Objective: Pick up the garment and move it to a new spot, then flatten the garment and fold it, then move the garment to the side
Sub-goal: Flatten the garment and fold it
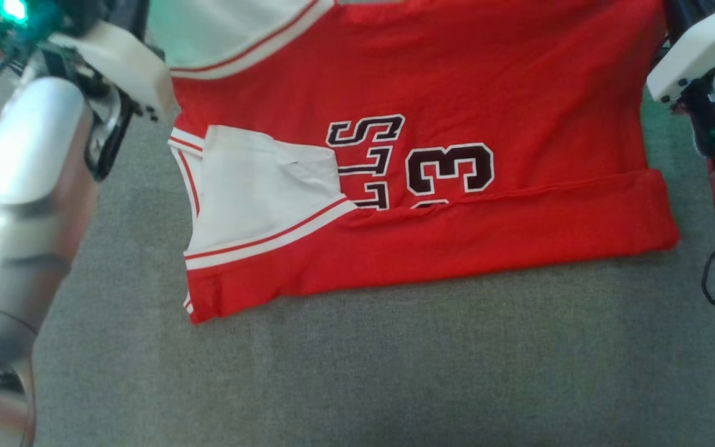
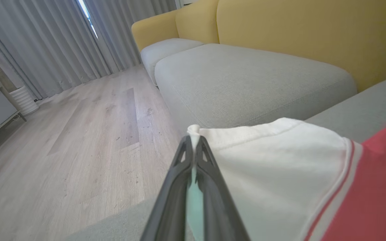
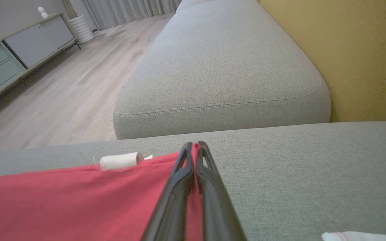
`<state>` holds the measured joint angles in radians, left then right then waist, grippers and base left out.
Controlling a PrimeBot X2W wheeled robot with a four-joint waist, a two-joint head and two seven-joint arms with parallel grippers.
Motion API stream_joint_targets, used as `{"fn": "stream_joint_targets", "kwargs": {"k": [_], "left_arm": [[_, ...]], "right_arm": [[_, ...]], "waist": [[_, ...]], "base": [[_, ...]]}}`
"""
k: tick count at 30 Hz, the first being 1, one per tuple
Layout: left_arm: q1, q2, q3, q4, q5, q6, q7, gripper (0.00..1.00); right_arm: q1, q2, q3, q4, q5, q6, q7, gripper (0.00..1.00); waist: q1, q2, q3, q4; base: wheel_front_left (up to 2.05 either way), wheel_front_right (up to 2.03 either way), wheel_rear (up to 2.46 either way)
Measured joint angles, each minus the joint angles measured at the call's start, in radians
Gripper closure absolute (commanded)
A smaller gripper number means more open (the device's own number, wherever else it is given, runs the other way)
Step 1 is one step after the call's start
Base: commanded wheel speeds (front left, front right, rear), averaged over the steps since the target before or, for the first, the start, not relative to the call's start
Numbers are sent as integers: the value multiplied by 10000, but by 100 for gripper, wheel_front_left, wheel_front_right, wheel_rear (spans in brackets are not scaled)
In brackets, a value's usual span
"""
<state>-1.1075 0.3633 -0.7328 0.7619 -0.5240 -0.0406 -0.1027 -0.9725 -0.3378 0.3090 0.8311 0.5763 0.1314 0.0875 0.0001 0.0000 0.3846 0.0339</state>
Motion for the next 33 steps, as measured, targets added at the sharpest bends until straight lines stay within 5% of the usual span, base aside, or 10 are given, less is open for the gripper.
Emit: {"fn": "stream_joint_targets", "kwargs": {"k": [7, 12, 23, 33], "left_arm": [[599, 138, -596, 12, 176, -500, -320, 100], [2229, 1012, -1009, -1315, -169, -731, -75, 100], [4220, 2474, -1873, -4054, -1352, -840, 2201, 100], [4850, 3241, -2424, -5480, -2406, -844, 4132, 100]], "right_arm": [[829, -364, 686, -485, 1181, 0, 155, 100], [2262, -1239, 1402, -1198, 2615, 0, 867, 100], [3671, -2276, 2380, -2261, 3942, 0, 2167, 100], [4199, -2706, 2934, -2543, 4378, 0, 3219, 100]], "waist": [[-1, 0, -512, 118], [-2, 0, -1272, 250], [-4, 1, -2209, 446], [-2, 1, -2393, 451]], "base": [[0, 0, 0], [0, 0, 0], [0, 0, 0], [0, 0, 0]]}}
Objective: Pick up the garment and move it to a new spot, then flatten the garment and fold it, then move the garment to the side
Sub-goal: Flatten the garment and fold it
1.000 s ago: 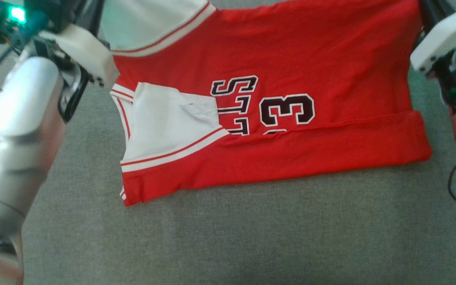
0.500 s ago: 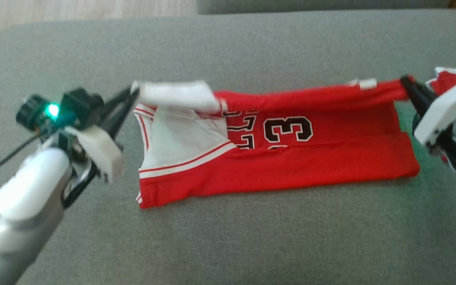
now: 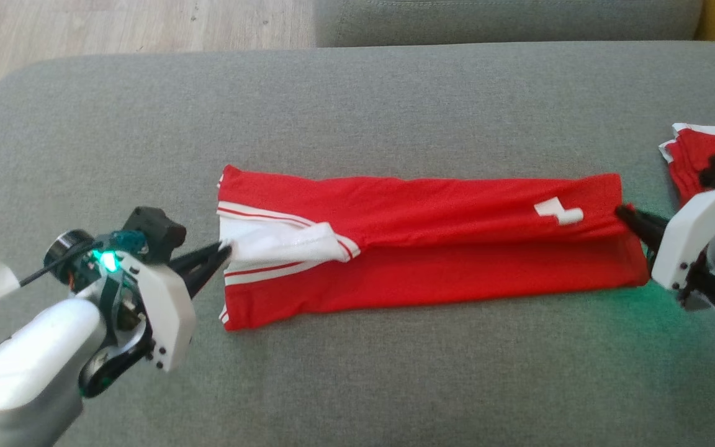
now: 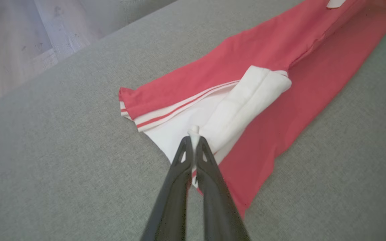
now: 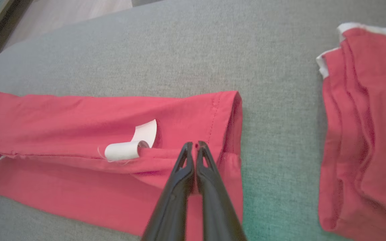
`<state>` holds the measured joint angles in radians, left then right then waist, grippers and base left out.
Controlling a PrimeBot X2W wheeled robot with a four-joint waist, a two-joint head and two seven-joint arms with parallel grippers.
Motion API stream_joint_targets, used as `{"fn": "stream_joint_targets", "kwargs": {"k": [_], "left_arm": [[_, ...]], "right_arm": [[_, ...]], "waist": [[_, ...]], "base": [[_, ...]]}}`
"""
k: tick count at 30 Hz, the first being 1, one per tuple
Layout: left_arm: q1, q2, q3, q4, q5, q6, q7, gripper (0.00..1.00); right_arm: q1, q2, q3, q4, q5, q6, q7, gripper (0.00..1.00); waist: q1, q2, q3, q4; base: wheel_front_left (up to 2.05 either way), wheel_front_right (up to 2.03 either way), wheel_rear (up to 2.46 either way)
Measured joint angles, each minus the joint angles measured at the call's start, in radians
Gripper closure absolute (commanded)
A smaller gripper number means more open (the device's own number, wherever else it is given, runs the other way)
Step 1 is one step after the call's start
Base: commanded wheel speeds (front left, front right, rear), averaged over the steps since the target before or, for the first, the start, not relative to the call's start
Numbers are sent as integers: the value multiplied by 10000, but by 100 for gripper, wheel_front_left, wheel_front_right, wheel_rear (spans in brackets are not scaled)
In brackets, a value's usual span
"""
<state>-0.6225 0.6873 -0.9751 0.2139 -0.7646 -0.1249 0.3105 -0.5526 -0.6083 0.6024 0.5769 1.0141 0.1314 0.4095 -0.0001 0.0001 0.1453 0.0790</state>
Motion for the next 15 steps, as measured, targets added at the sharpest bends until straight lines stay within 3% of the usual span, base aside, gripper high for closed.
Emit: {"fn": "stream_joint_targets", "kwargs": {"k": [6, 15], "left_arm": [[170, 389, -236, -665, -380, 0, 876, 100], [340, 506, -385, -1068, -577, 13, 1348, 100]], "right_arm": [[192, -125, 196, -240, 370, 0, 704, 100], [392, -336, 466, -378, 656, 0, 1453, 100]], "waist": [[1, 0, -12, -48], [1, 0, 3, -155]], "base": [[0, 0, 0], [0, 0, 0]]}}
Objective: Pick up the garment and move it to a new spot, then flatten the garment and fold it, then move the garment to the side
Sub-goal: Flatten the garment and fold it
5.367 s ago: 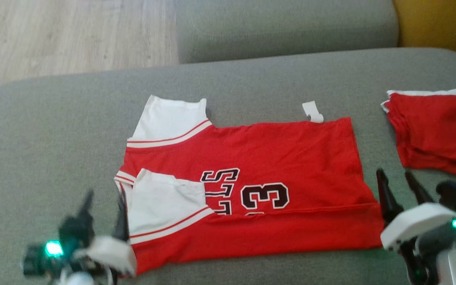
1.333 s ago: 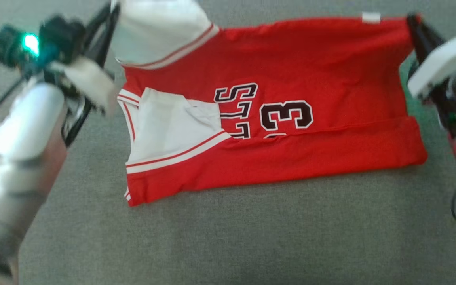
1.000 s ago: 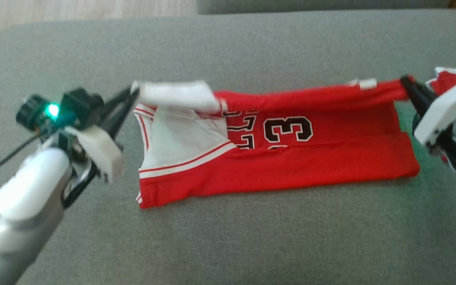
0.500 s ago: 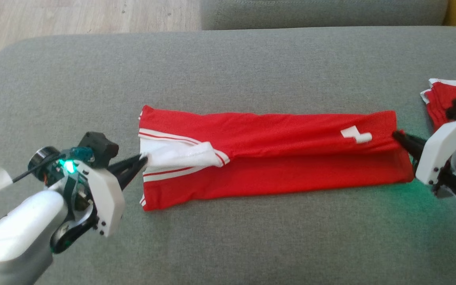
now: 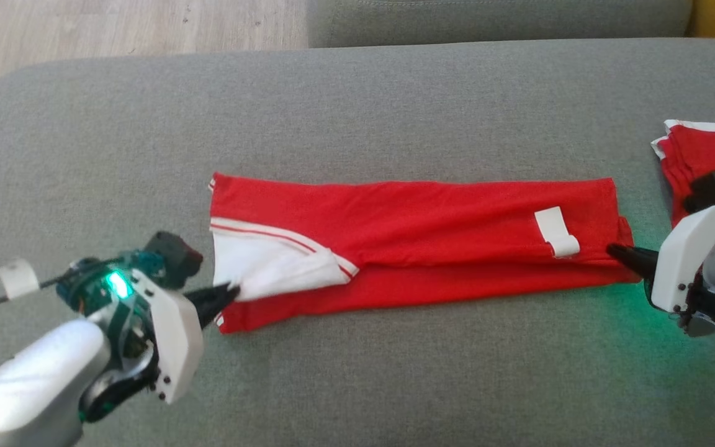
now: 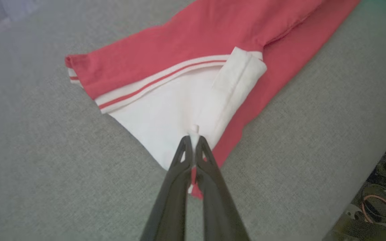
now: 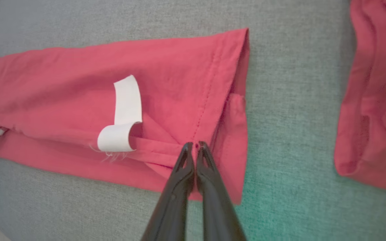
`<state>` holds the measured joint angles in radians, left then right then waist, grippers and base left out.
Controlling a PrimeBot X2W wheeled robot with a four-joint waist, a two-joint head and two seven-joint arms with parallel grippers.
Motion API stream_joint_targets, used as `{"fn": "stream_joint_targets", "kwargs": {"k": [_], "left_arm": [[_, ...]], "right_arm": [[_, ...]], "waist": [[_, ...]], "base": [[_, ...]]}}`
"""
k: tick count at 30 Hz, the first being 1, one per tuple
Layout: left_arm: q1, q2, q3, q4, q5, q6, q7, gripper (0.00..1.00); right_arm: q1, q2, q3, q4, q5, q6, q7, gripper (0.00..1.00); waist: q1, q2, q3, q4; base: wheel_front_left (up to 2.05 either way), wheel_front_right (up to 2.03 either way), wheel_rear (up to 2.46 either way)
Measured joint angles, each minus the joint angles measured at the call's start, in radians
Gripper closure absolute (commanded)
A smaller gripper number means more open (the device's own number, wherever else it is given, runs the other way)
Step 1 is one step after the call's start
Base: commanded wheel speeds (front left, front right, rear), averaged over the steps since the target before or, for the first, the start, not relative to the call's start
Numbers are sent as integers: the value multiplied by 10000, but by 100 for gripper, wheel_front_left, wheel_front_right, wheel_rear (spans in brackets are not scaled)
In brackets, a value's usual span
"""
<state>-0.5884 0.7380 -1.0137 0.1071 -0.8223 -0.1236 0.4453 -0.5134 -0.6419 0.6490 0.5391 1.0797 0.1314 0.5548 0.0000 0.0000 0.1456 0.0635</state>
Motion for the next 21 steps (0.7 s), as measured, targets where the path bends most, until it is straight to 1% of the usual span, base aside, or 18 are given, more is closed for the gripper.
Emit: {"fn": "stream_joint_targets", "kwargs": {"k": [1, 2, 3, 6, 7, 9, 12, 14, 16, 17, 19, 21], "left_arm": [[45, 2, -65, 2, -58, 0, 125, 100], [77, 2, -132, -2, -90, 0, 207, 25], [111, 2, -167, -12, -132, 2, 215, 0], [177, 8, -163, -84, -140, 21, 180, 0], [181, 6, -150, -94, -136, 102, 63, 0], [179, -2, -23, -84, 48, 380, -351, 0], [150, -109, 345, 75, 456, 899, -1264, 0], [125, -336, 732, 265, 731, 1417, -2102, 0], [90, -671, 1191, 443, 884, 2010, -3058, 0], [82, -846, 1436, 535, 899, 2282, -3542, 0], [81, -1212, 1960, 757, 932, 2989, -4514, 0], [116, -1549, 2429, 884, 907, 3532, -5340, 0]], "right_arm": [[0, 0, 15, 48, -2, 0, 17, 100], [1, 0, 29, 90, -25, 0, 67, 77], [1, -4, 42, 132, -134, 0, 65, 0], [1, 2, 35, 372, -284, 0, 59, 0], [1, 4, 10, 426, -284, 0, 59, 0], [1, 21, -132, 456, -309, 0, -88, 0], [-11, 73, -495, 372, -240, 0, -520, 0], [-69, 184, -878, 228, -240, 0, -1212, 0], [-232, 397, -1271, 0, -353, 0, -2205, 0], [-360, 514, -1427, -113, -531, 0, -2759, 0], [-604, 811, -1814, -238, -1127, 0, -4149, 0], [-773, 1204, -2322, -188, -1645, 0, -5313, 0]], "waist": [[0, 0, -3, -11], [1, 0, -11, -21], [0, 0, -21, -33], [1, 0, -75, -77], [1, 0, -103, -95], [0, 0, -167, -128], [0, 0, -268, -178], [0, 0, -341, -213], [0, 0, -424, -250], [0, 0, -467, -272], [0, 0, -574, -315], [0, 0, -682, -354]], "base": [[0, 0, 0], [0, 0, 0], [0, 0, 0], [0, 0, 0], [0, 0, 0], [0, 0, 0], [0, 0, 0], [0, 0, 0], [0, 0, 0], [0, 0, 0], [0, 0, 0], [0, 0, 0]]}}
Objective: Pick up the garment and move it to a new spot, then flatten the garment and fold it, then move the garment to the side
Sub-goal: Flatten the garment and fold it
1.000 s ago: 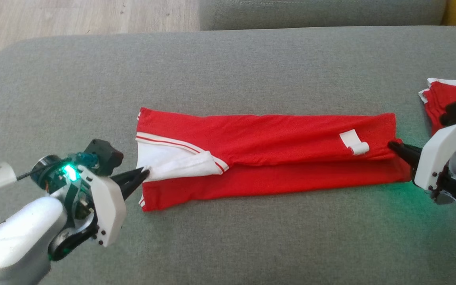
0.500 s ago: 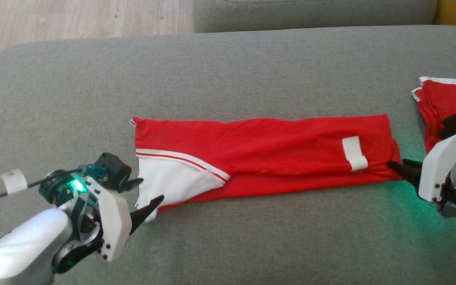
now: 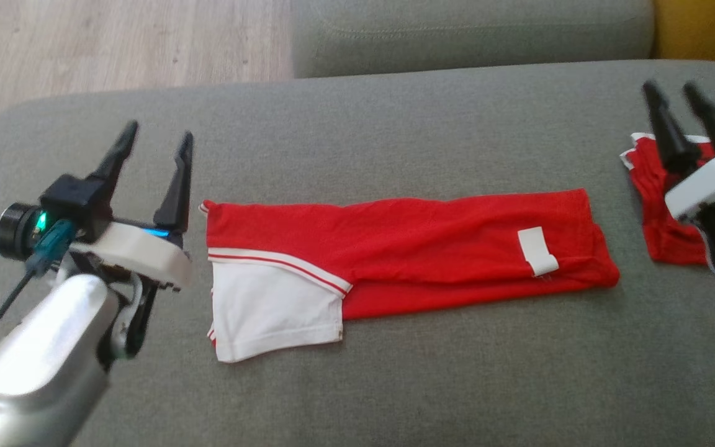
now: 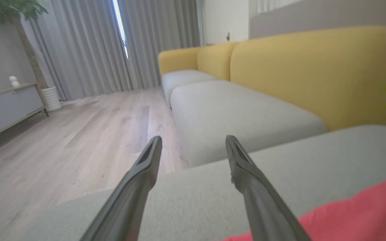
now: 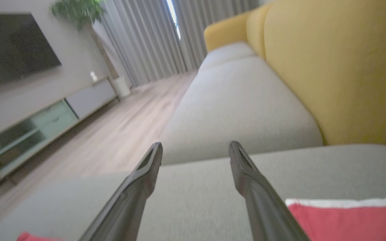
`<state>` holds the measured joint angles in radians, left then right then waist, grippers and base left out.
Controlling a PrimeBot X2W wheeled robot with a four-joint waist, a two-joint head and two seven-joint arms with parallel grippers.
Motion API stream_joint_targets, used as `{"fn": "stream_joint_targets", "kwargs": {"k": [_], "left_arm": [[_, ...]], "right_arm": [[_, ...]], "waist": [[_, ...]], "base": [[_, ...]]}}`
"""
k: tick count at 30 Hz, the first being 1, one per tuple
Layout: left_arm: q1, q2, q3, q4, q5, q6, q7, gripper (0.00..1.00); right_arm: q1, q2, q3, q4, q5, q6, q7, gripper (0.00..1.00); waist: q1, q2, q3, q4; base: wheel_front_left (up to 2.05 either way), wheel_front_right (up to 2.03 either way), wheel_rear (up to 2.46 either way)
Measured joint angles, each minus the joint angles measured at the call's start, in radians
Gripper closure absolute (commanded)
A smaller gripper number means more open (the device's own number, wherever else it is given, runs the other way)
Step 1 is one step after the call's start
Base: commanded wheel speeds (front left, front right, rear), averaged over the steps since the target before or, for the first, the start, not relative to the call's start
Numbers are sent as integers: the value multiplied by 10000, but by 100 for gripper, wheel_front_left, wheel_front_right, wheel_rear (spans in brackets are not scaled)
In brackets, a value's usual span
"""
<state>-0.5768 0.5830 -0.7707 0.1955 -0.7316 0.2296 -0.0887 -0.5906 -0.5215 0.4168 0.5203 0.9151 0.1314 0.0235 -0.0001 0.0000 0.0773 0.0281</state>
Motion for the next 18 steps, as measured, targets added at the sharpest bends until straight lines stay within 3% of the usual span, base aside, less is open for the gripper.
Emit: {"fn": "stream_joint_targets", "kwargs": {"k": [4, 8, 13, 18], "left_arm": [[503, -823, 727, 144, -412, 686, -1279, 0], [1622, -1415, 1801, 190, -431, 1300, -1611, 0], [2841, -2328, 3010, -416, 1110, 1206, -1638, 0], [3779, -3183, 3764, -681, 2447, 790, -1638, 0]], "right_arm": [[100, 1108, -834, 240, -1053, 0, -1891, 0], [409, 2612, -1910, 274, -2174, 0, -2646, 0], [1608, 4105, -3112, -470, -4422, 0, -2731, 0], [2809, 4583, -3898, -890, -5438, 0, -2746, 0]], "waist": [[0, 0, -195, -69], [0, 0, -244, -209], [0, 0, -186, -157], [0, 0, -154, -76]], "base": [[0, 0, 0], [0, 0, 0], [0, 0, 0], [0, 0, 0]]}}
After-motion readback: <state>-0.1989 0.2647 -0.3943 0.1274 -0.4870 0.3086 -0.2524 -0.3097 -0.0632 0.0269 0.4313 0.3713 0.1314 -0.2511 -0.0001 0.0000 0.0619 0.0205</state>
